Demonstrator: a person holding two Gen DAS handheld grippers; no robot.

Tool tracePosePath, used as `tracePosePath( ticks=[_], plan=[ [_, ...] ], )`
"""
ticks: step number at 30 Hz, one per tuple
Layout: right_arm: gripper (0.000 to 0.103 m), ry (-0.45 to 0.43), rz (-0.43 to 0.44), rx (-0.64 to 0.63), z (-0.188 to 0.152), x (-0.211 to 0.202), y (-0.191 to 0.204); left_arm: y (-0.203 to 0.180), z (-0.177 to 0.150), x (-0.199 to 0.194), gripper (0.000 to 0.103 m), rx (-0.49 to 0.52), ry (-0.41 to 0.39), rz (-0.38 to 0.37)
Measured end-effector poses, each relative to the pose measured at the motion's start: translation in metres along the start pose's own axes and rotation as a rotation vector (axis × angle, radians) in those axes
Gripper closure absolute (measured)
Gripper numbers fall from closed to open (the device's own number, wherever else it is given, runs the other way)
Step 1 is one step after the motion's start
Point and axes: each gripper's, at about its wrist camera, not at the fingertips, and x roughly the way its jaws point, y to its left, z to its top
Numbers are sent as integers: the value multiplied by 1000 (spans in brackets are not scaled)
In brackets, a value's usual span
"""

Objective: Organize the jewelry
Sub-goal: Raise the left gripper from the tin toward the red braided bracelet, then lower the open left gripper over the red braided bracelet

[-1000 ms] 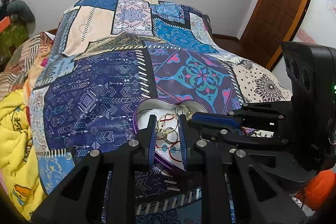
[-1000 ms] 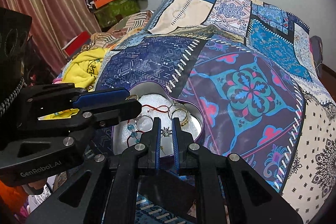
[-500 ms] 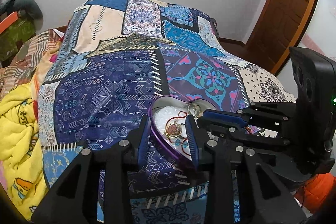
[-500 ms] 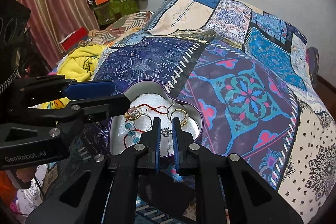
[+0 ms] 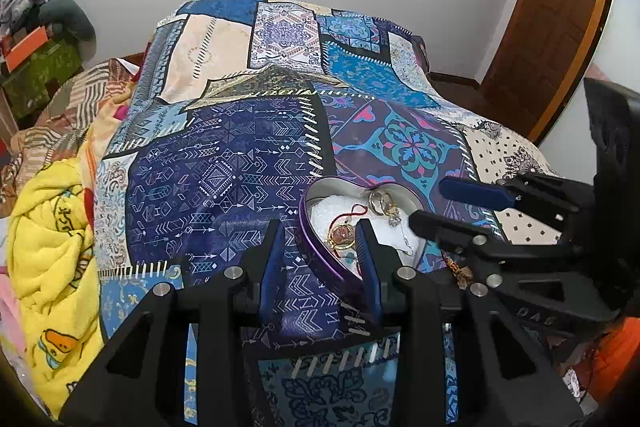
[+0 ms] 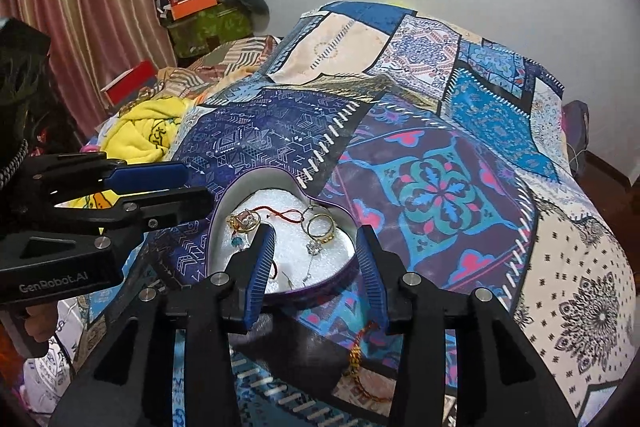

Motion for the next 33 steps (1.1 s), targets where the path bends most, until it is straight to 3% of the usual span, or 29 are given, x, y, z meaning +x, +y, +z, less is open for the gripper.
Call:
tracePosePath(
  ticks=[9, 19, 25, 33],
  plan=[
    [64, -26, -55, 29, -9, -38, -15, -26, 1, -16, 65, 36, -11, 16],
    [64, -35, -132, 126, -33, -84, -56, -75, -6, -21, 61, 112, 9, -16],
    [64, -2, -174, 178, -54, -101, -81, -105, -12, -10, 61, 164, 49, -52],
    [64, 54, -167, 236, -87, -105, -96, -130, -27, 22, 61, 213, 130, -79]
  ],
)
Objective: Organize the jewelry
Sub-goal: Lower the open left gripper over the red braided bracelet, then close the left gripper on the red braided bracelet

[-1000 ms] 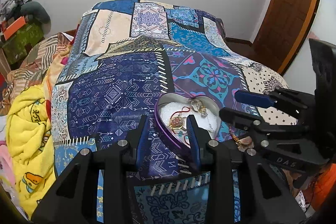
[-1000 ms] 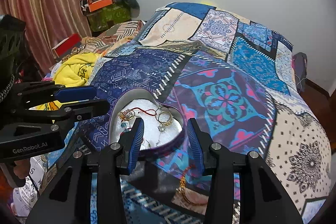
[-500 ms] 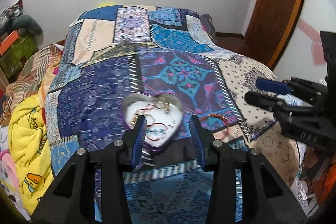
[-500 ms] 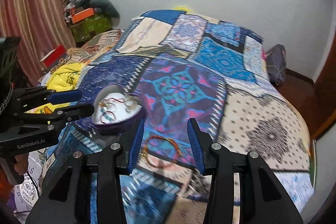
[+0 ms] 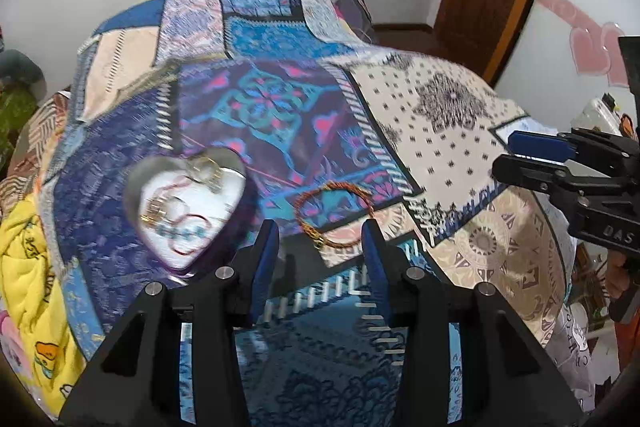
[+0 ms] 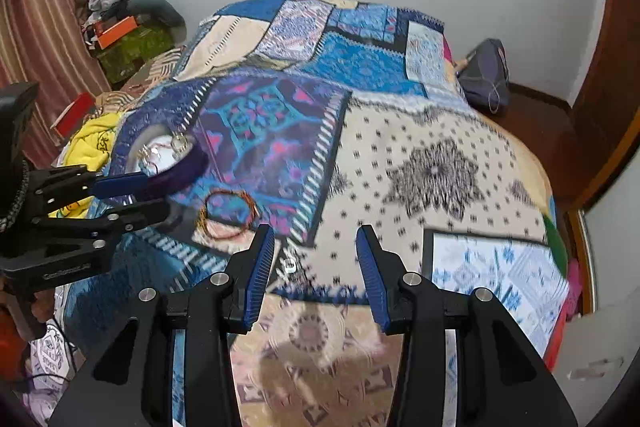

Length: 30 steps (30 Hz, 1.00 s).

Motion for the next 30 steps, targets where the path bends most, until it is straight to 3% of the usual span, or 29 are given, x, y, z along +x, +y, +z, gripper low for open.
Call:
tracePosePath(
  ticks=[10, 13, 17, 24, 30],
  plan=[
    [64, 97, 45, 18, -33, 24, -3, -8, -12, 24, 61, 25, 51, -17],
    [64, 86, 58, 18, -36, 28, 1, -6, -12, 28, 61, 18, 52, -23],
    [71, 99, 70, 8, -34, 37, 5, -5, -12, 33, 61, 30, 54, -27],
    [73, 105, 79, -18, -26, 53, 10, -7, -9, 36, 63, 58, 39, -43],
    [85, 124, 67, -44, -24, 67, 14, -4, -5, 39, 66, 51, 38, -57]
  ],
)
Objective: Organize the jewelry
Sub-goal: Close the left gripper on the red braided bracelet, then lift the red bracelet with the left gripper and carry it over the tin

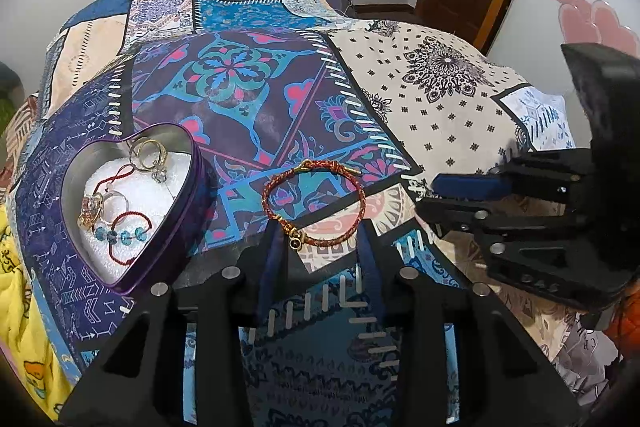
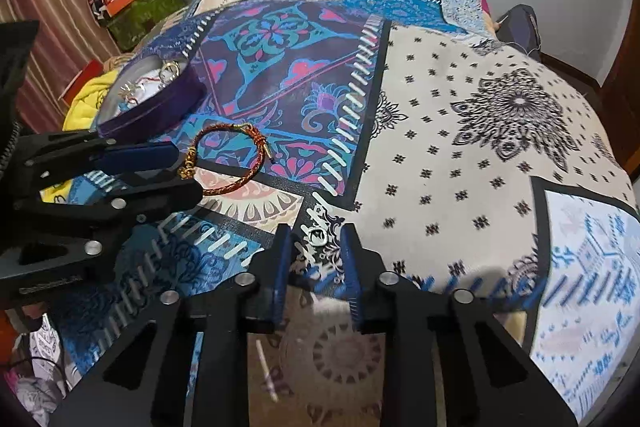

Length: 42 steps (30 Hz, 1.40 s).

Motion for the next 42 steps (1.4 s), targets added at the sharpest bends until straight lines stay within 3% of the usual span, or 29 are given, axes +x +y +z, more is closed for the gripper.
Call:
tracePosePath(
  ticks=[4, 12, 18, 22, 26, 42],
  plan=[
    [93, -8, -8, -11, -3, 1, 1, -1, 4, 1, 66, 13, -4, -5],
    [95, -13, -2, 2, -3, -3, -1, -9, 10, 10, 67, 46, 13, -36],
    [95, -44, 2, 48, 3, -15, -11, -16, 11, 23, 80, 81, 39, -35],
    [95, -64, 3, 67, 6, -22, -16, -18, 12, 27, 100, 76, 38, -63],
    [95, -76, 5, 71, 11, -25, -16, -22, 12, 24, 102, 96, 29, -52],
    [95, -158, 7, 37, 40, -48, 0, 10, 28, -58, 102, -29, -178, -32]
  ],
)
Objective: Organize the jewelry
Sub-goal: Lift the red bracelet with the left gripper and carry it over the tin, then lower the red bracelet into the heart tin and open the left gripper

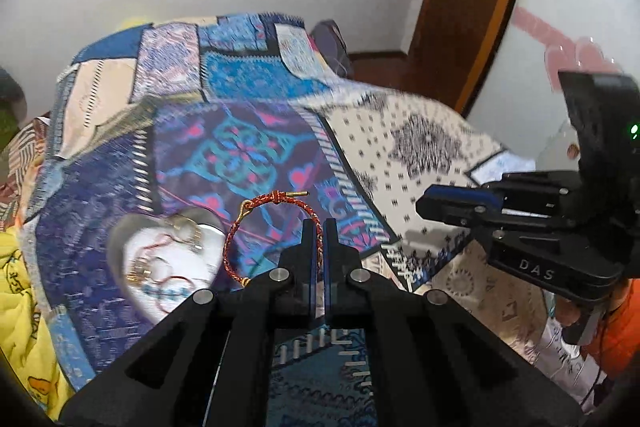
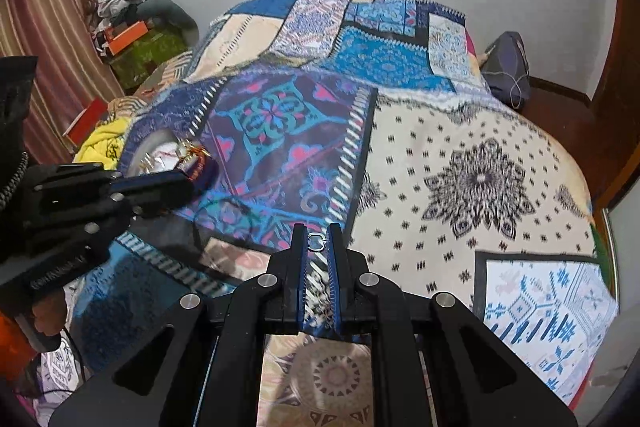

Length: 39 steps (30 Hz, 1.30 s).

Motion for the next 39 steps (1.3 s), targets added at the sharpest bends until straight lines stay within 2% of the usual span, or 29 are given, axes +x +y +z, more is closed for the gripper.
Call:
tracePosePath(
  ticks=[9, 17, 21, 30, 39],
  plan=[
    [95, -65, 24, -42, 25, -11, 27, 30, 10, -49, 102, -68, -112, 31],
    [95, -101, 76, -74, 42, -7, 55, 54, 9, -65, 102, -96, -138, 84],
    [95, -106, 109, -77, 49, 1, 66, 65, 10, -56, 102, -100, -110, 78],
    [95, -91, 147, -80, 57, 22, 82, 85, 0, -7, 102, -106, 37, 37],
    [95, -46, 164, -93, 60, 47, 90, 88, -13, 10, 102, -104, 63, 1]
  ],
)
